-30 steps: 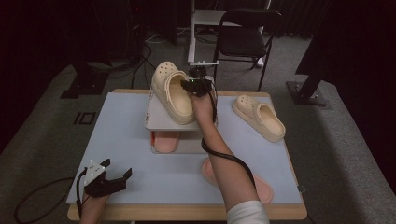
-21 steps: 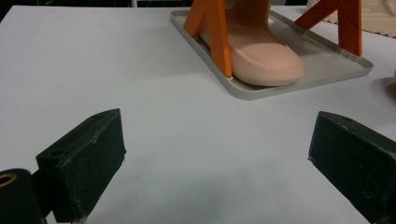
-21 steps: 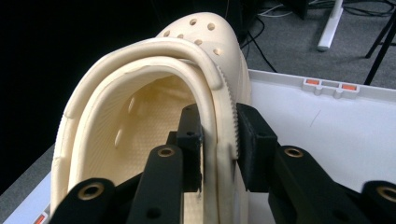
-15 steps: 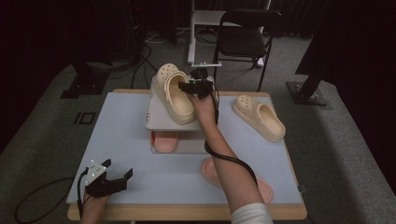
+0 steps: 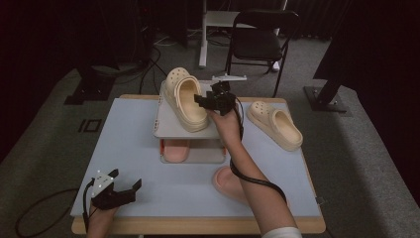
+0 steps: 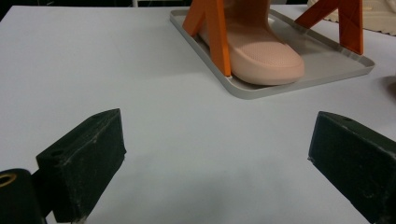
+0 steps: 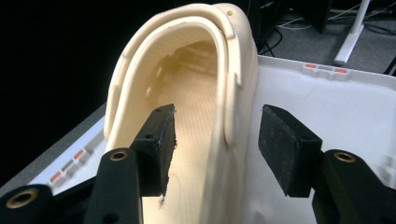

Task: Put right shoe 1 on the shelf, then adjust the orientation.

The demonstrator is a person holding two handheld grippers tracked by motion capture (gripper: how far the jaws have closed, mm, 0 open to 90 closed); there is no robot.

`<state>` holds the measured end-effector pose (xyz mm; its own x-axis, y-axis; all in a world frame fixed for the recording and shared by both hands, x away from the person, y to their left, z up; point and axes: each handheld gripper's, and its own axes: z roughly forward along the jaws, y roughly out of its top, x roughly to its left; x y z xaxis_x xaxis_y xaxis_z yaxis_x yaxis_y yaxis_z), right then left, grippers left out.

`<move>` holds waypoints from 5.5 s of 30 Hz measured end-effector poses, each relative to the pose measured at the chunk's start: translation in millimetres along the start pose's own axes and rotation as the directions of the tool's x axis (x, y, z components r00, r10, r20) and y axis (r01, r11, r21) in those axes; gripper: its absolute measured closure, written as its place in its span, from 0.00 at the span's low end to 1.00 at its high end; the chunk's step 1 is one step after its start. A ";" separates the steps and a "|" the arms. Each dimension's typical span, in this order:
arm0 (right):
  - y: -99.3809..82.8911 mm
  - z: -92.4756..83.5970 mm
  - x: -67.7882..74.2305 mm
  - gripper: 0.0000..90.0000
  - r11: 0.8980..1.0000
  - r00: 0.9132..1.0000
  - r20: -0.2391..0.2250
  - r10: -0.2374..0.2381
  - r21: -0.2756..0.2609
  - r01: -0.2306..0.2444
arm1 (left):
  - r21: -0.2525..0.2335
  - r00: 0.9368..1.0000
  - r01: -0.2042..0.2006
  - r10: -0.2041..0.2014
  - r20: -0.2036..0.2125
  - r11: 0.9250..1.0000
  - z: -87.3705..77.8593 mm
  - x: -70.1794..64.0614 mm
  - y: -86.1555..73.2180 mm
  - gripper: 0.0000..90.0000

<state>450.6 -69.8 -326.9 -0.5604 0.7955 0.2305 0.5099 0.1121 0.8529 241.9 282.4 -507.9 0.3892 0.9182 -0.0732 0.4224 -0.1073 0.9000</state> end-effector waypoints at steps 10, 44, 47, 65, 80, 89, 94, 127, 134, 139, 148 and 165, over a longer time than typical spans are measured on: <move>-15.0 -19.2 -17.2 0.46 1.000 1.000 0.009 0.007 0.001 -0.007 | 0.003 1.000 -0.005 0.005 0.001 1.000 1.0 -1.8 -0.3 0.04; -43.5 -25.5 21.5 0.39 0.999 0.974 -0.224 -0.022 0.034 0.030 | 0.012 1.000 -0.008 0.008 -0.001 1.000 3.7 -3.3 -0.6 0.04; -42.7 -23.7 27.2 0.39 0.998 0.970 -0.239 -0.039 0.036 0.049 | 0.013 1.000 -0.011 0.011 -0.001 1.000 3.8 -3.0 -0.4 0.04; -36.3 -8.0 47.6 0.39 0.997 0.965 -0.257 -0.057 0.041 0.070 | 0.011 1.000 -0.010 0.010 -0.002 1.000 2.3 -2.2 -0.5 0.04; -41.7 -23.5 33.9 0.35 0.996 0.965 -0.249 -0.080 0.011 0.085 | 0.011 1.000 -0.004 0.004 0.000 1.000 3.7 -2.6 -0.9 0.04; -45.7 -47.6 21.7 0.33 0.996 0.969 -0.232 -0.090 -0.021 0.088 | 0.014 1.000 -0.008 0.008 -0.001 1.000 4.2 -2.6 -0.9 0.04; -52.0 -62.3 13.8 0.33 0.995 0.969 -0.229 -0.097 -0.027 0.093 | 0.012 1.000 -0.012 0.012 -0.002 1.000 4.3 -2.7 -0.8 0.04; -130.9 -126.1 -61.5 0.33 0.992 0.983 -0.136 -0.127 -0.007 0.127 | 0.014 1.000 -0.003 0.003 0.004 1.000 6.5 -3.0 -1.4 0.04; -154.2 -132.6 -80.1 0.33 0.993 0.987 -0.117 -0.108 0.023 0.112 | 0.015 1.000 -0.003 0.003 0.004 1.000 7.6 -3.4 -1.7 0.04; -165.3 -136.2 -87.7 0.33 0.994 0.989 -0.113 -0.100 0.040 0.105 | 0.017 1.000 -0.004 0.004 0.007 1.000 8.0 -3.9 -2.0 0.04; -189.1 -144.7 -99.8 0.33 0.994 0.990 -0.113 -0.082 0.068 0.090 | 0.017 1.000 -0.006 0.006 0.010 1.000 8.5 -4.4 -1.6 0.04; -221.3 -156.5 -113.9 0.33 0.989 0.990 -0.129 -0.063 0.123 0.079 | 0.012 1.000 -0.002 0.002 0.006 1.000 8.4 -4.9 -1.1 0.04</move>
<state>299.4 -278.5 -468.5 -0.6708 0.7035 0.2350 0.5406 0.2469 0.8042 246.4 274.8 -512.1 0.3952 0.9156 -0.0744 0.4317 -0.1136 0.8948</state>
